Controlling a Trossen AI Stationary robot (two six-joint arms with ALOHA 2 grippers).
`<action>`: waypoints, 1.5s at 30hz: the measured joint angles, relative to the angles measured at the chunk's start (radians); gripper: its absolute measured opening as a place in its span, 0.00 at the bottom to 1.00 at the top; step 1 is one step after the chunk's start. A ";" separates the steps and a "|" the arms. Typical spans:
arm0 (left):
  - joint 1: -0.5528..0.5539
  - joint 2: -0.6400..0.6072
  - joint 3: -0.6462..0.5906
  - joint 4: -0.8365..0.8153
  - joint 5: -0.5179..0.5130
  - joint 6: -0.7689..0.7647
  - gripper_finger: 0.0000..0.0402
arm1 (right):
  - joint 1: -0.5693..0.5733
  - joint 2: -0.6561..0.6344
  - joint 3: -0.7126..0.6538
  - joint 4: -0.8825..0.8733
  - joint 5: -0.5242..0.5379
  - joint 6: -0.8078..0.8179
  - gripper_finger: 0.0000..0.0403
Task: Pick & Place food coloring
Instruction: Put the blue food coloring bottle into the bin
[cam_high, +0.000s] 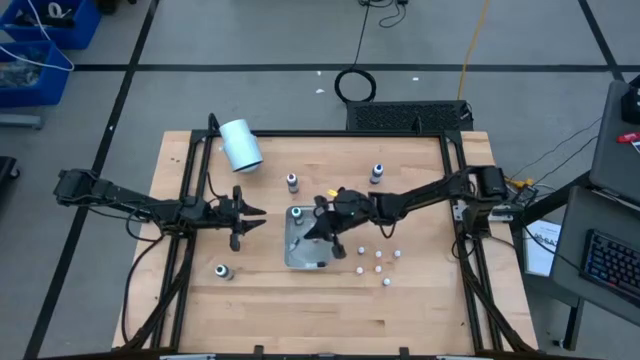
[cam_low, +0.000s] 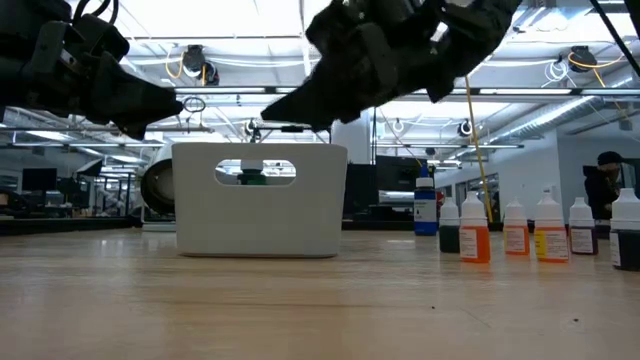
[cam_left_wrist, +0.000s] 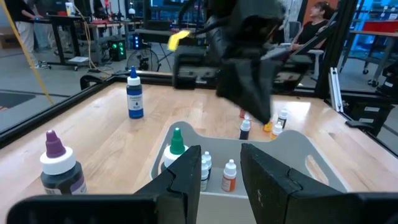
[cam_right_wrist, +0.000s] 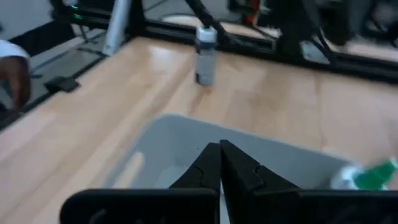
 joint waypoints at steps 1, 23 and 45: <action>0.000 0.000 0.000 0.000 0.000 0.000 0.29 | 0.005 -0.012 0.000 -0.015 -0.014 -0.010 0.00; 0.000 0.000 0.000 0.001 0.000 0.000 0.29 | 0.214 -0.317 0.002 -1.035 0.417 0.354 0.42; 0.000 0.000 0.000 0.000 0.000 0.000 0.29 | 0.206 -0.143 0.003 -1.005 0.344 0.362 0.41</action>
